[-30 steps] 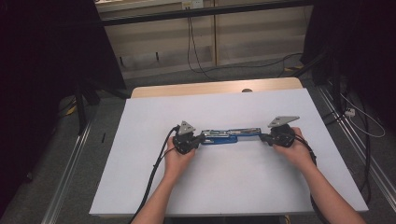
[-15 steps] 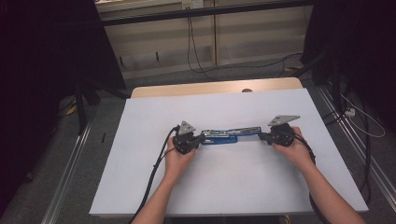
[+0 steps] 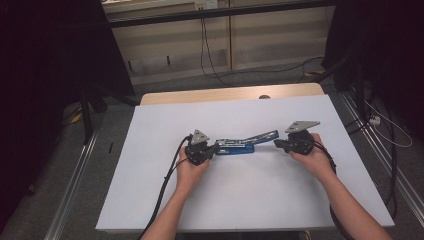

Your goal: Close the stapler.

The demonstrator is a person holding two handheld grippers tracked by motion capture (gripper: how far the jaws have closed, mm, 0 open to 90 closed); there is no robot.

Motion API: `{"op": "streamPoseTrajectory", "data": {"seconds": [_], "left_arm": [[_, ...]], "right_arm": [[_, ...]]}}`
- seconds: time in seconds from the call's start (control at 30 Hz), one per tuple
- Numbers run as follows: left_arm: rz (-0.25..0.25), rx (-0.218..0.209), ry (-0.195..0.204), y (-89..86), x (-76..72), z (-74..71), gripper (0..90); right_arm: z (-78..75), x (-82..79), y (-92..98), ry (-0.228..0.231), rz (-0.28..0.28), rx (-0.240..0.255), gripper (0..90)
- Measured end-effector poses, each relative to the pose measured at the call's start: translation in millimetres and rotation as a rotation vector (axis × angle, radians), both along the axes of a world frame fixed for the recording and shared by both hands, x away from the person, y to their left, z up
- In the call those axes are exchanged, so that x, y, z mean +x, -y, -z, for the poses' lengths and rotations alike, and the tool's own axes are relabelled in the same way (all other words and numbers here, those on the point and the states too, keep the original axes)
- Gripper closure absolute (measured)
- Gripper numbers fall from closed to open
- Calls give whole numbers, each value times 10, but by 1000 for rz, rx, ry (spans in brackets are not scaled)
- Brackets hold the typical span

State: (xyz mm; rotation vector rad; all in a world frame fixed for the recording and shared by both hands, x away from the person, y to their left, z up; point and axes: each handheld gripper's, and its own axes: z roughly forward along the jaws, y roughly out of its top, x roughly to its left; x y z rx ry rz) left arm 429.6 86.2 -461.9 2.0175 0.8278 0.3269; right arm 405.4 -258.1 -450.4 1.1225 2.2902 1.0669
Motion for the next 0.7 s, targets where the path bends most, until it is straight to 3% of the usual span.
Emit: {"op": "streamPoseTrajectory", "data": {"seconds": [0.3,0.53,0.7], "left_arm": [[-2,2,-6,-22,11,-1,900],[1,-24,-24,-23,1,1,900],[15,-34,-30,-48,-16,-41,889]], "right_arm": [[-19,-5,-48,13,-13,18,900],[-5,-27,-69,12,-24,32,900],[-15,-59,-91,21,-27,49,841]]}}
